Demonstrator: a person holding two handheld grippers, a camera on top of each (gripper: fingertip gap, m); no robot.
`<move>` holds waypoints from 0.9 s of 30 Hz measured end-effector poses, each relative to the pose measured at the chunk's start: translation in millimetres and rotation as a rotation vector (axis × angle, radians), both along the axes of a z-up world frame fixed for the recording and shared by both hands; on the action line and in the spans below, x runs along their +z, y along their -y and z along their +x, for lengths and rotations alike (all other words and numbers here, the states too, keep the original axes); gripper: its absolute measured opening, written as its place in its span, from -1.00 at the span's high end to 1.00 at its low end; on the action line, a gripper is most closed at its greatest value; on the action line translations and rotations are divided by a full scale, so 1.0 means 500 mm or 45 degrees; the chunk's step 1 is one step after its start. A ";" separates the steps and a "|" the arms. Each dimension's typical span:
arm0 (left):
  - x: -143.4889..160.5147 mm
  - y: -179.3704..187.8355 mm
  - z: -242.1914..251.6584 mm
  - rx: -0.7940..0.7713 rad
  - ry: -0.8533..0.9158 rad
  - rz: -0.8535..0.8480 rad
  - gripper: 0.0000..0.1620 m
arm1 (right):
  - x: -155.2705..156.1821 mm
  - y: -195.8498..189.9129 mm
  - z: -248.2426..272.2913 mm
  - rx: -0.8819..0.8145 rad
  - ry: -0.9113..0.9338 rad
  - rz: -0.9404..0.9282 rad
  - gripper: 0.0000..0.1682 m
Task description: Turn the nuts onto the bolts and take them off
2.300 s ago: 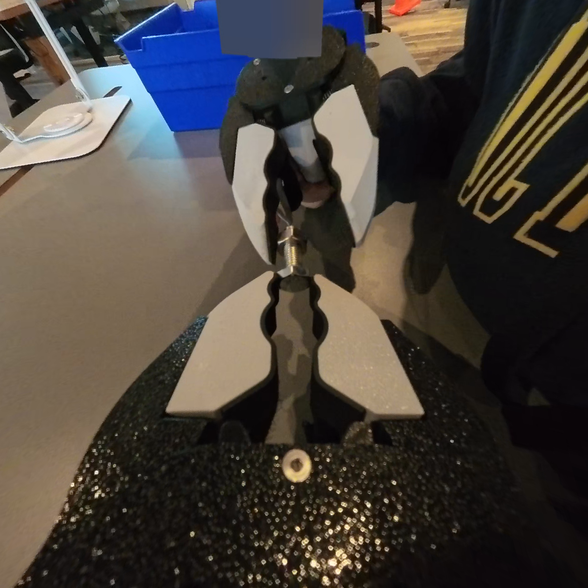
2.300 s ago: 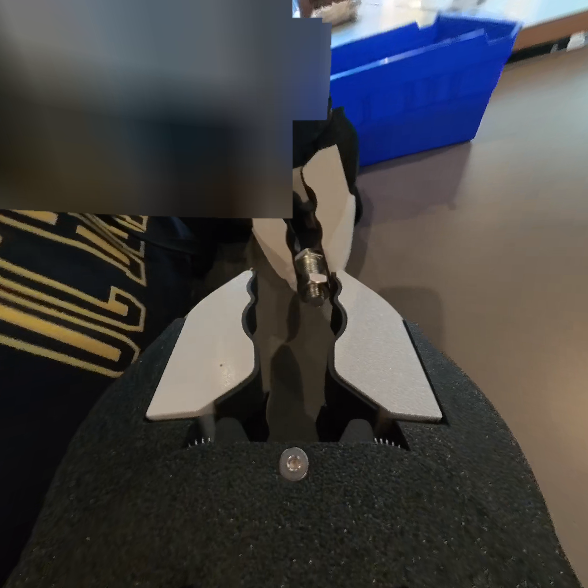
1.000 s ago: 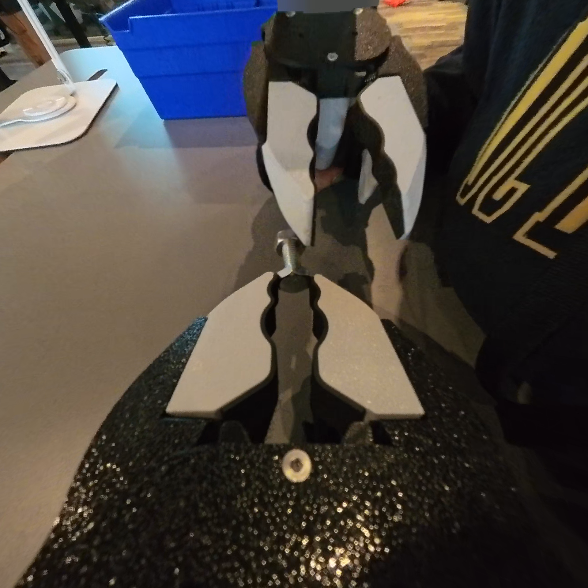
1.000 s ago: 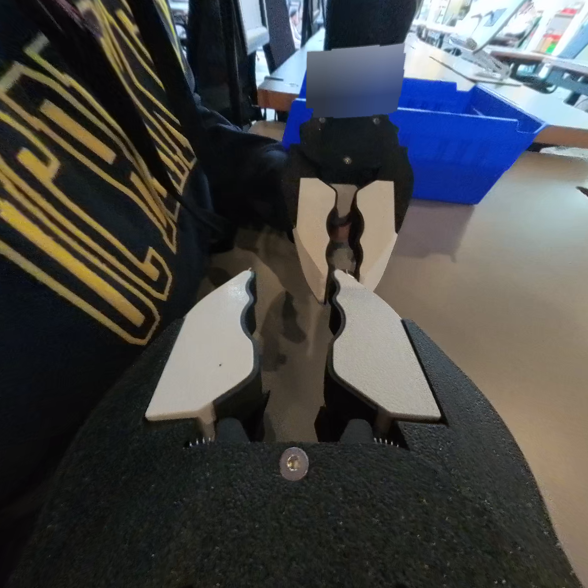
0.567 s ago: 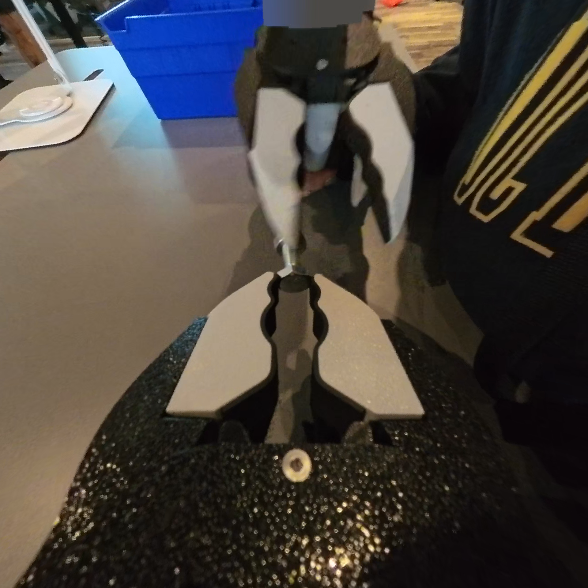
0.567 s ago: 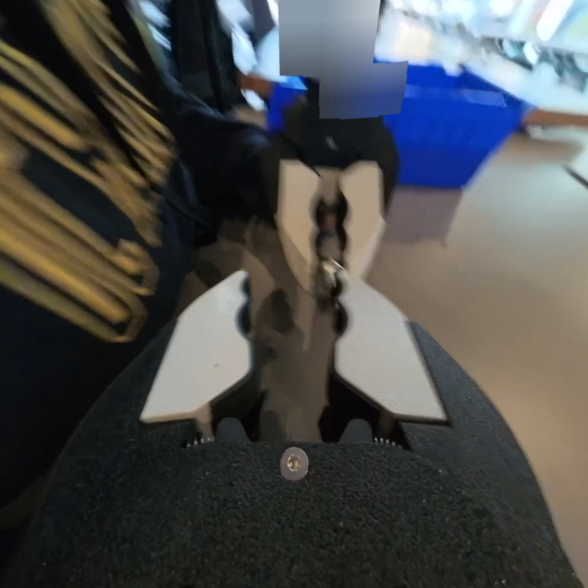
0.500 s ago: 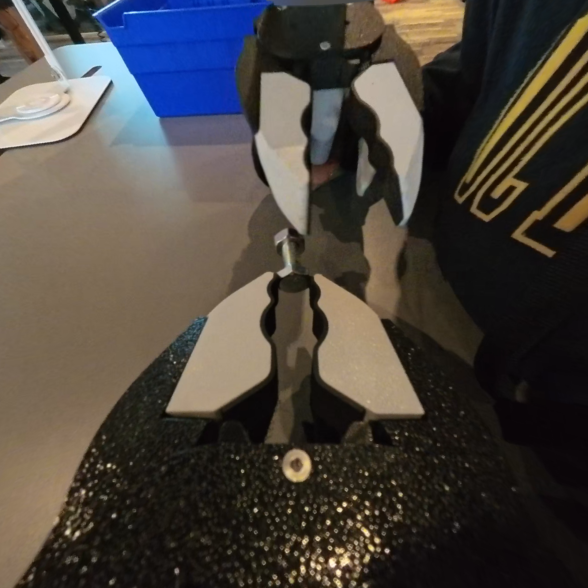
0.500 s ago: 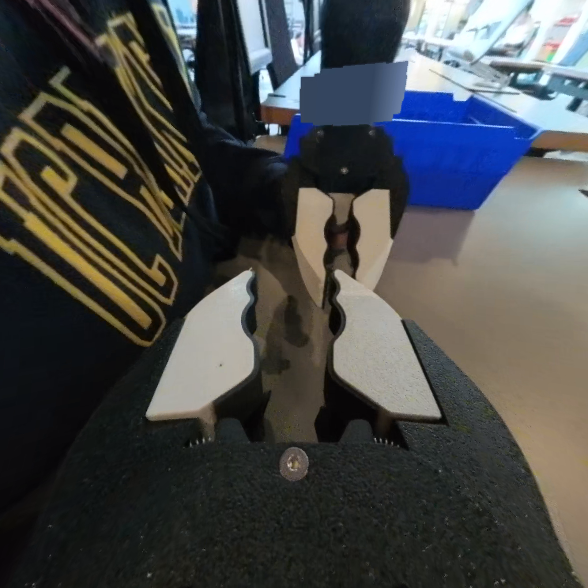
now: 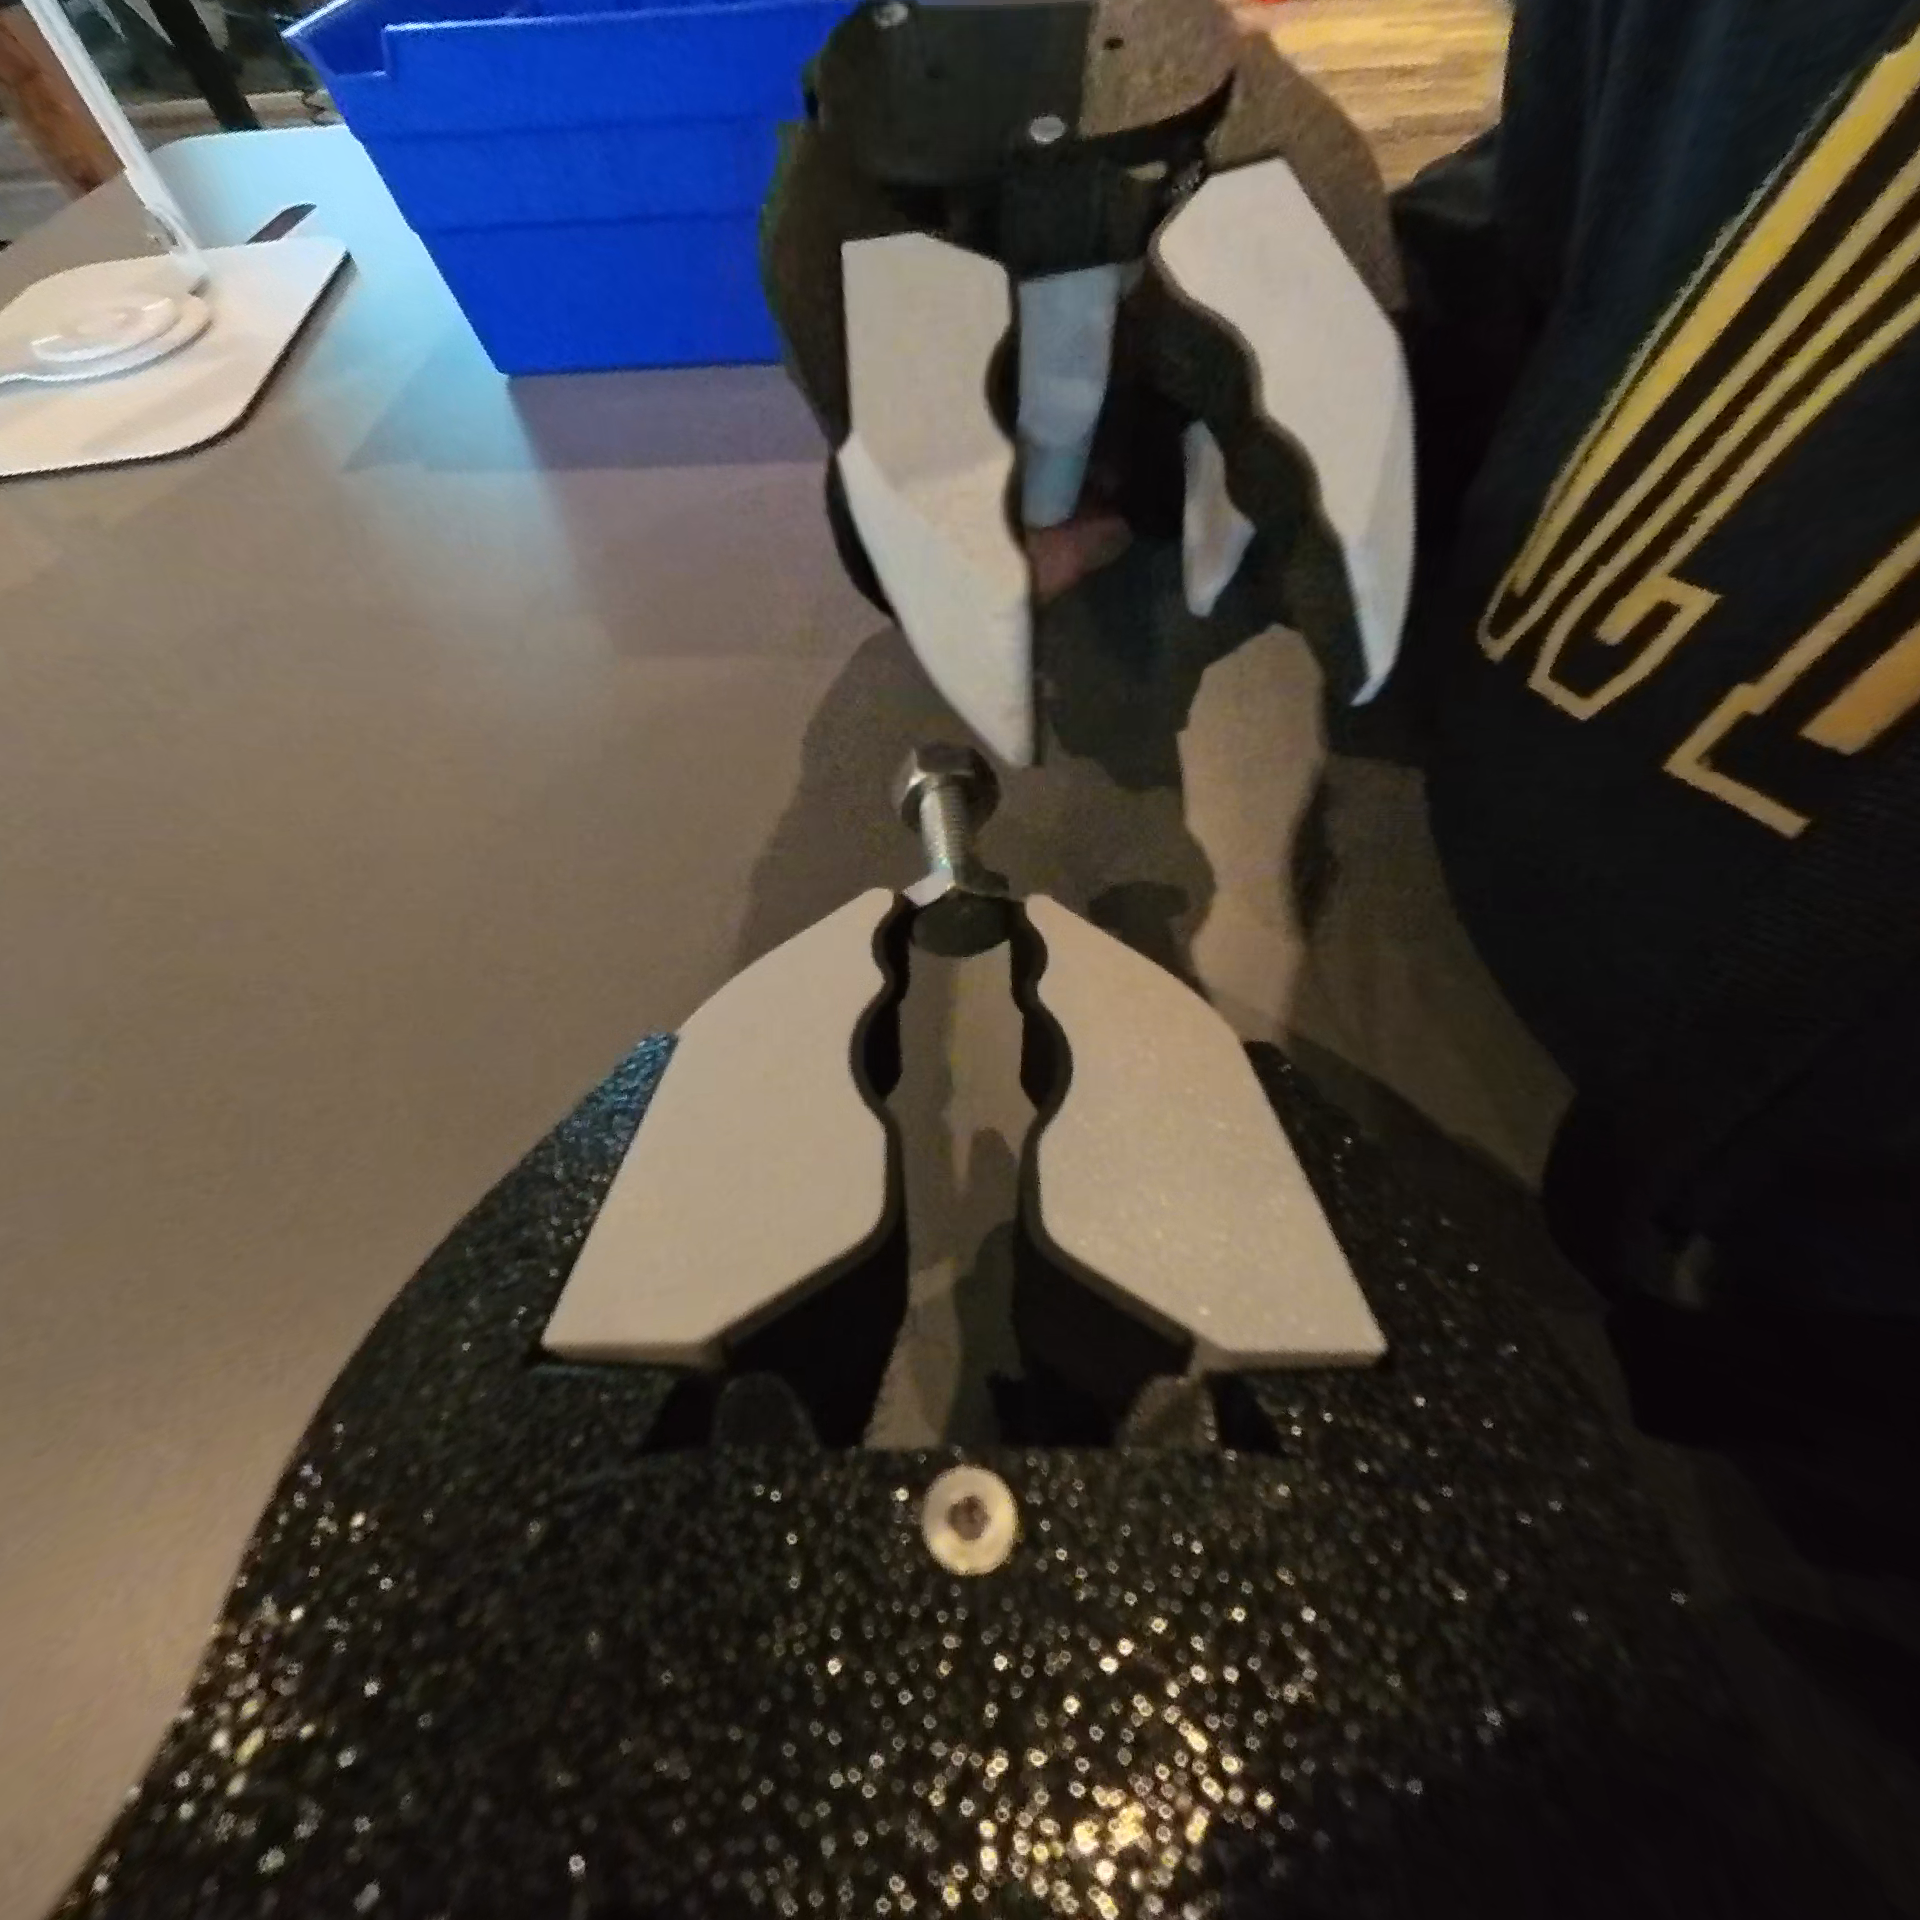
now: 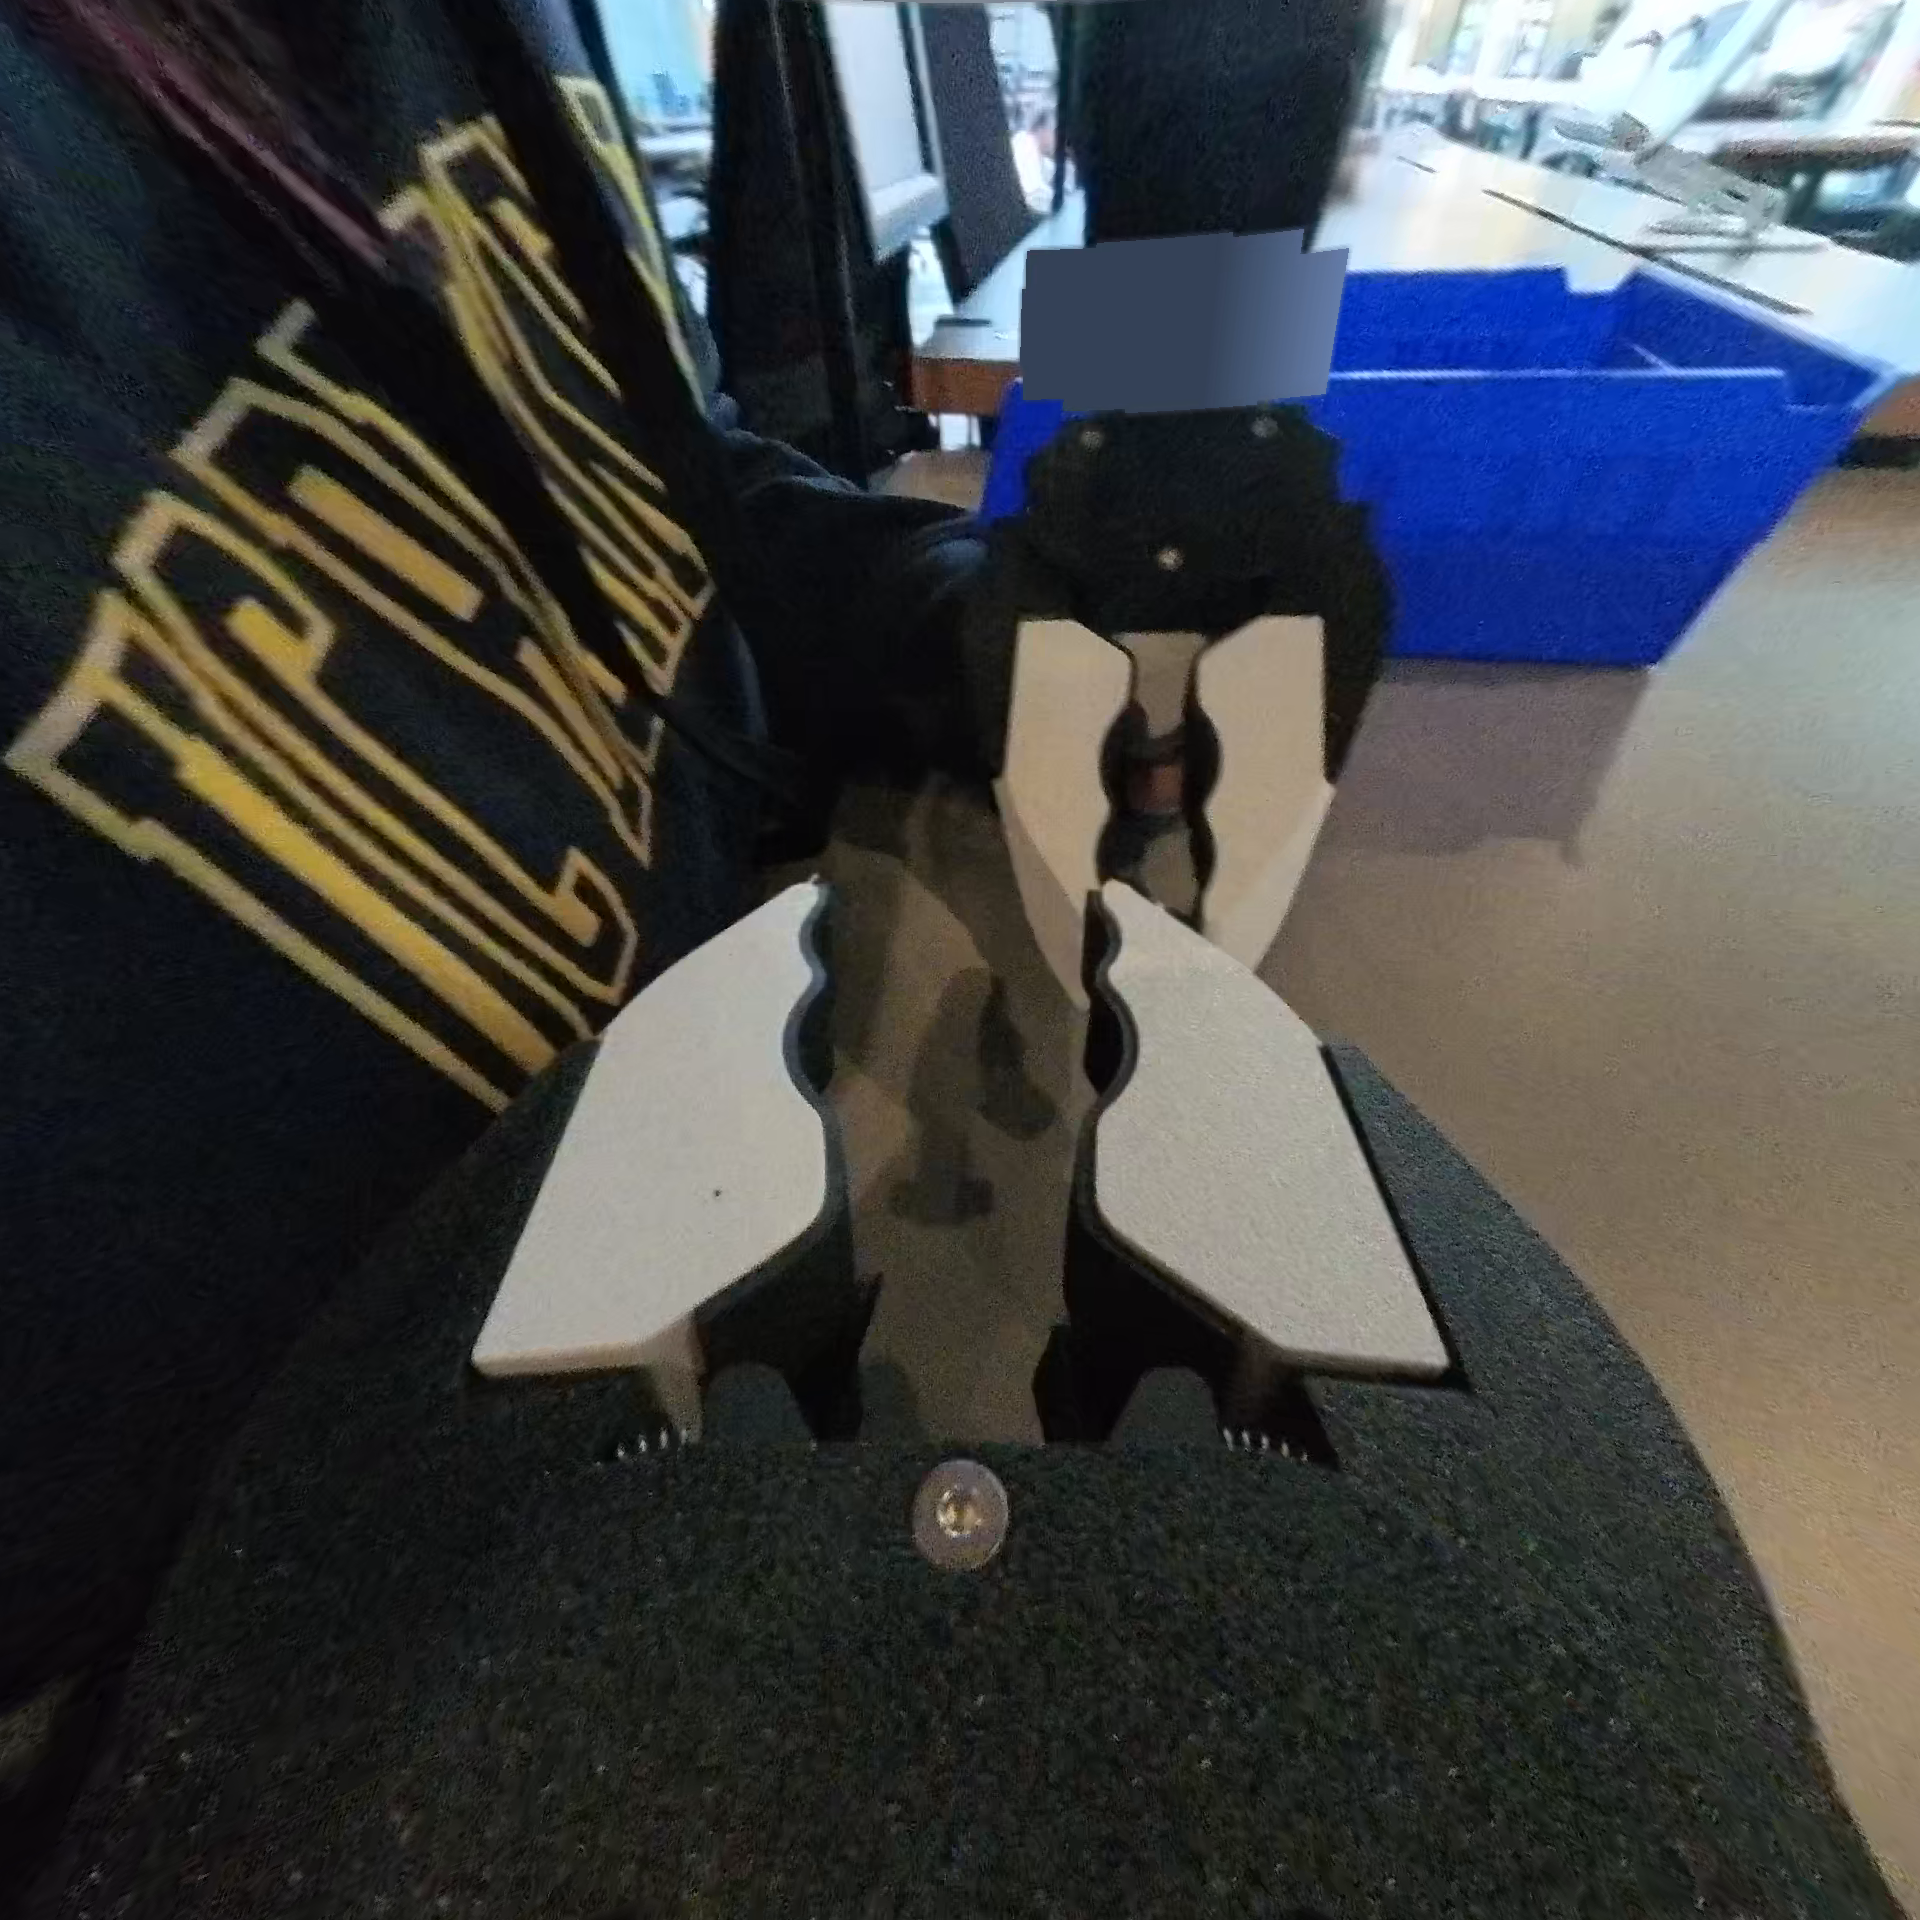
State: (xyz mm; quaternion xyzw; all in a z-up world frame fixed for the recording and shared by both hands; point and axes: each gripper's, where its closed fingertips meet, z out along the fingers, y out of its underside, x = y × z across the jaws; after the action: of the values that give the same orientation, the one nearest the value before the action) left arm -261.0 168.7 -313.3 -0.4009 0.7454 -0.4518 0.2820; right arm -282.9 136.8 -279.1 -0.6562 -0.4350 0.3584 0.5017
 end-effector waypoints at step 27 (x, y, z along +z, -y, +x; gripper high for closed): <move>0.005 0.004 -0.004 -0.024 0.009 -0.022 0.78 | -0.044 -0.032 0.020 -0.139 0.154 -0.032 0.33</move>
State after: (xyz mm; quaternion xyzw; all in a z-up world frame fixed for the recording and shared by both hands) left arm -263.0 166.8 -310.7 -0.3950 0.7441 -0.4622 0.2768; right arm -273.1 152.6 -301.0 -0.7057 -0.4235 0.2957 0.4849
